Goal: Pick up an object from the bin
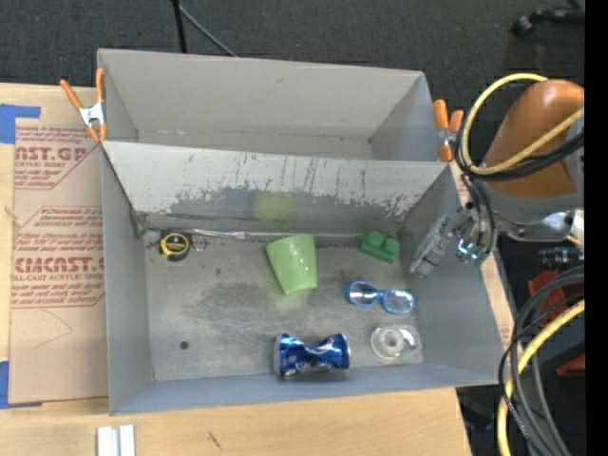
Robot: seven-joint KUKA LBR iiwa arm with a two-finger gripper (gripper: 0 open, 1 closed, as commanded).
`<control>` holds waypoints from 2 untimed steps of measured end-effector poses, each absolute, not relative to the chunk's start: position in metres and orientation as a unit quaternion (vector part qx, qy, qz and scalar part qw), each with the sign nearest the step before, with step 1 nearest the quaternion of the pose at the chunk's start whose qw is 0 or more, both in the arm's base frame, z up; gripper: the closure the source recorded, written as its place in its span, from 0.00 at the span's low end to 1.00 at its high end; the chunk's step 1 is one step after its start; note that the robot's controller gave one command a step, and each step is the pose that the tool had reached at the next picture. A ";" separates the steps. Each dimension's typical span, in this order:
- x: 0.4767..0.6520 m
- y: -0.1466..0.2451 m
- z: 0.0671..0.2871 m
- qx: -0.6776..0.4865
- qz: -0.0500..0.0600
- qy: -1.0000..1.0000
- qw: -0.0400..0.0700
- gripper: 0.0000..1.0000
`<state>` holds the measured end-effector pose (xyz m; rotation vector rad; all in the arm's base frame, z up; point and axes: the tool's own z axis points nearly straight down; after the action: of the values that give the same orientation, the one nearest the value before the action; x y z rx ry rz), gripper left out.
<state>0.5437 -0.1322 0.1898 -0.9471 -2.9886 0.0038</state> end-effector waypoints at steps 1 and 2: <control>0.547 -0.131 0.193 -0.301 0.000 -0.954 -0.001 0.00; 0.545 -0.143 0.071 -0.332 0.000 -0.943 0.003 0.00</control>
Offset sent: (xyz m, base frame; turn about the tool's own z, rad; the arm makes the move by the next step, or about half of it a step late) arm 0.0000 0.0000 0.0000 0.0000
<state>0.5446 -0.1425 0.0712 -1.0410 -2.9578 -0.0010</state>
